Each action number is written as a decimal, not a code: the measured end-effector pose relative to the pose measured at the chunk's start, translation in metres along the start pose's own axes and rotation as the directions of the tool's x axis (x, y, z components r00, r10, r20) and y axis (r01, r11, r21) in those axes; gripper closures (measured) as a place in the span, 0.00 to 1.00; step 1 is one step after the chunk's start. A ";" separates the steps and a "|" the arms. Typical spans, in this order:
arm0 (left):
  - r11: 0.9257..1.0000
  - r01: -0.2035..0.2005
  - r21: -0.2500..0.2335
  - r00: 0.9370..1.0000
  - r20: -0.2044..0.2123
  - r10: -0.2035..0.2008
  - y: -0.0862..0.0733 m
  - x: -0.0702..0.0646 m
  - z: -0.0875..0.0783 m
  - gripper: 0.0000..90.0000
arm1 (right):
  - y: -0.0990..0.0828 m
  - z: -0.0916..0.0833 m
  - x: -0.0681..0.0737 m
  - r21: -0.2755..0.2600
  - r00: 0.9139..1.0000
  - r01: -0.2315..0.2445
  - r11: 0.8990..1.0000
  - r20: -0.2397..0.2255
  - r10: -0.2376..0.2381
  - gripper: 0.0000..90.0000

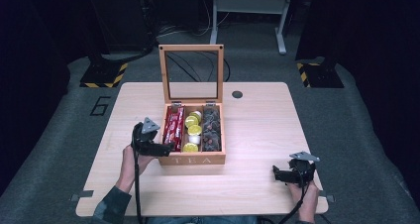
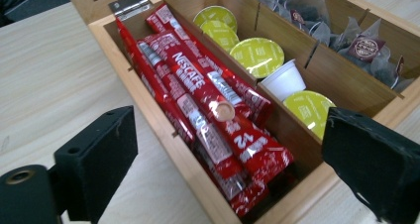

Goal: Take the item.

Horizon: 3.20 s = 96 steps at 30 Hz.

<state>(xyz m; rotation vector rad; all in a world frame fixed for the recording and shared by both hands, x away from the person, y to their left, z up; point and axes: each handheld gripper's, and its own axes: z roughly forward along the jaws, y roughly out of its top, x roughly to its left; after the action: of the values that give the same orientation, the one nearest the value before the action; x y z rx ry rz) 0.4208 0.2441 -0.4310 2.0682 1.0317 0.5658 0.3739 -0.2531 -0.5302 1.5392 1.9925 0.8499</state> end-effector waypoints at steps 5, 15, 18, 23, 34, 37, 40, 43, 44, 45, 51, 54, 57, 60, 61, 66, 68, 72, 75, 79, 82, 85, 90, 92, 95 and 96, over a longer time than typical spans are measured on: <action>1.000 0.000 0.015 1.000 0.006 0.000 0.006 -0.002 0.010 0.16 | 0.000 0.000 0.000 0.000 1.000 0.000 1.000 0.000 0.000 0.00; 0.998 0.000 0.063 1.000 0.002 0.000 0.016 0.004 0.031 0.34 | 0.000 0.000 0.000 0.000 1.000 0.000 1.000 0.000 0.000 0.00; 0.998 0.008 0.062 1.000 -0.010 -0.007 0.016 0.004 0.036 0.40 | 0.000 0.000 0.000 0.000 1.000 0.000 1.000 0.000 0.000 0.00; 0.996 0.005 0.088 1.000 -0.027 -0.003 0.017 0.004 0.045 0.46 | 0.000 0.000 0.000 0.000 1.000 -0.001 1.000 0.000 0.001 0.00; 0.989 0.042 0.141 0.999 -0.034 -0.037 0.024 0.011 0.057 0.59 | 0.000 0.000 0.000 0.000 1.000 0.000 1.000 0.000 0.000 0.00; 0.989 0.045 0.140 0.998 -0.045 -0.039 0.023 0.011 0.057 0.63 | 0.000 0.000 0.000 0.000 1.000 0.000 1.000 0.000 0.000 0.00; 0.989 0.048 0.140 0.998 -0.056 -0.041 0.023 0.010 0.058 0.66 | 0.000 0.000 0.000 0.000 1.000 0.000 1.000 -0.001 0.000 0.00; 0.988 0.052 0.144 0.997 -0.067 -0.043 0.023 0.010 0.058 0.69 | 0.000 0.000 0.000 0.000 1.000 0.000 1.000 -0.001 0.000 0.00; 0.988 0.051 0.145 0.996 -0.076 -0.040 0.023 0.010 0.058 0.70 | 0.000 0.000 0.000 0.000 1.000 0.001 1.000 -0.001 -0.001 0.00; 0.987 0.051 0.149 0.996 -0.081 -0.039 0.023 0.010 0.059 0.72 | 0.000 0.000 0.000 0.000 1.000 0.001 1.000 -0.001 -0.001 0.00; 0.986 0.062 0.152 0.994 -0.099 -0.047 0.023 0.009 0.059 0.78 | 0.000 0.000 0.000 0.000 1.000 0.000 1.000 -0.001 0.000 0.00; 0.987 0.080 0.138 0.992 -0.109 -0.065 0.022 0.011 0.060 0.81 | 0.000 0.000 0.000 0.000 1.000 0.000 1.000 -0.001 0.000 0.00; 0.988 0.093 0.126 0.991 -0.112 -0.079 0.022 0.011 0.060 0.83 | 0.000 0.000 0.000 0.000 1.000 0.000 1.000 -0.001 0.000 0.00; 0.988 0.097 0.124 0.990 -0.117 -0.083 0.022 0.011 0.060 0.84 | 0.000 0.000 0.000 0.000 1.000 0.001 1.000 -0.001 -0.001 0.00; 0.988 0.098 0.122 0.989 -0.122 -0.083 0.022 0.010 0.059 0.84 | 0.000 0.000 0.000 0.000 1.000 0.000 1.000 -0.001 0.000 0.00; 0.989 0.113 0.101 0.988 -0.120 -0.100 0.022 0.010 0.058 0.85 | 0.000 0.000 0.000 0.000 1.000 0.001 1.000 -0.001 -0.001 0.00; 0.989 0.111 0.098 0.988 -0.119 -0.099 0.022 0.010 0.057 0.86 | 0.000 0.000 0.000 0.000 1.000 0.001 1.000 -0.001 -0.001 0.00; 0.991 0.105 0.086 0.990 -0.107 -0.095 0.023 0.009 0.054 0.90 | 0.000 0.000 0.000 0.000 1.000 0.001 1.000 -0.001 -0.001 0.00; 0.992 0.098 0.085 0.991 -0.101 -0.090 0.023 0.008 0.053 0.90 | 0.000 0.000 0.000 0.000 1.000 0.001 1.000 -0.001 -0.001 0.00; 0.993 0.095 0.071 0.992 -0.094 -0.088 0.024 0.007 0.050 0.91 | 0.000 0.000 0.000 0.000 1.000 0.001 1.000 -0.001 -0.001 0.00; 0.995 0.078 0.064 0.993 -0.093 -0.072 0.026 0.005 0.046 0.92 | 0.000 0.000 0.000 0.000 1.000 0.001 1.000 -0.001 -0.001 0.00; 0.996 0.074 0.054 0.993 -0.094 -0.069 0.027 0.004 0.044 0.92 | 0.000 0.000 0.000 0.000 1.000 0.001 1.000 -0.001 -0.001 0.00; 0.998 0.060 0.029 0.995 -0.084 -0.057 0.030 0.004 0.036 0.92 | 0.000 0.000 0.000 0.000 1.000 -0.001 1.000 0.000 0.001 0.00; 0.998 0.063 0.018 0.994 -0.086 -0.061 0.032 0.003 0.033 0.92 | 0.000 0.000 0.000 0.000 1.000 0.001 1.000 -0.001 -0.001 0.00; 0.998 0.062 0.010 0.995 -0.082 -0.061 0.033 0.004 0.029 0.92 | 0.000 0.000 0.000 0.000 1.000 0.001 1.000 -0.001 -0.001 0.00; 0.998 0.060 0.009 0.995 -0.085 -0.059 0.033 0.005 0.028 0.92 | 0.000 0.000 0.000 0.000 1.000 0.001 1.000 -0.001 -0.001 0.00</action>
<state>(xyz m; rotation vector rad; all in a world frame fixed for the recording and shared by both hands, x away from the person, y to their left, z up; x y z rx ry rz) 0.4582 0.2231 -0.4230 2.0312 1.1434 0.6233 0.3739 -0.2532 -0.5302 1.5383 1.9934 0.8508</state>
